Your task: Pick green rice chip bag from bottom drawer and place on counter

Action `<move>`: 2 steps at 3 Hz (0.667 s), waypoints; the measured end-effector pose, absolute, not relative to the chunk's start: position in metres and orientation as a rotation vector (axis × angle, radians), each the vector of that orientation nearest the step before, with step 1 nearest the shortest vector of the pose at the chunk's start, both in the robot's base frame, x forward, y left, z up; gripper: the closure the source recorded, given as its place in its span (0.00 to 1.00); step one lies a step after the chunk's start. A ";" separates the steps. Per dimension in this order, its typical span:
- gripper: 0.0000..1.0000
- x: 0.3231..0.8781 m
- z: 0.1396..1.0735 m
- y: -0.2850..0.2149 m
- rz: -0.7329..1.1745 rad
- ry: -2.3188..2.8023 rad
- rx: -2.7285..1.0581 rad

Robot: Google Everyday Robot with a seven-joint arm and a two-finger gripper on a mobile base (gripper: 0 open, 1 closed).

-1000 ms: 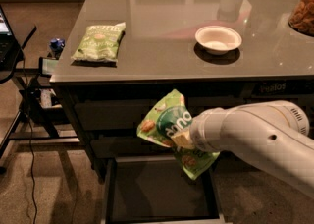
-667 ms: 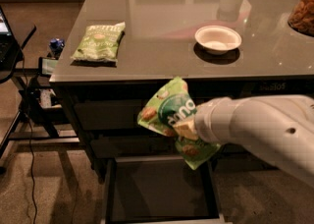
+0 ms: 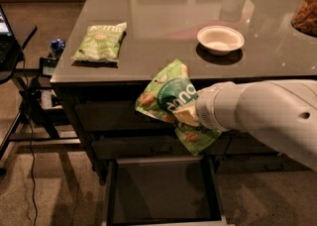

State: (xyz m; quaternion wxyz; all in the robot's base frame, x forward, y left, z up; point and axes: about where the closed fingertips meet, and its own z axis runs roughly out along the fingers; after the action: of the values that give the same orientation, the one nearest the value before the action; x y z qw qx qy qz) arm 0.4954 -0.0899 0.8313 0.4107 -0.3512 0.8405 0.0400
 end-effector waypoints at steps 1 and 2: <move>1.00 0.518 0.852 -0.085 0.099 2.090 -0.884; 1.00 0.578 0.890 -0.062 0.058 2.051 -0.946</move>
Offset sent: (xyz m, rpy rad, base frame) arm 0.0972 0.0322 0.0639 -0.0342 -0.0547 0.0639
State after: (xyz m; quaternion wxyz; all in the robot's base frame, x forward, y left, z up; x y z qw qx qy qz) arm 0.5782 -0.0618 0.8904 0.4272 -0.3785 0.8208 0.0232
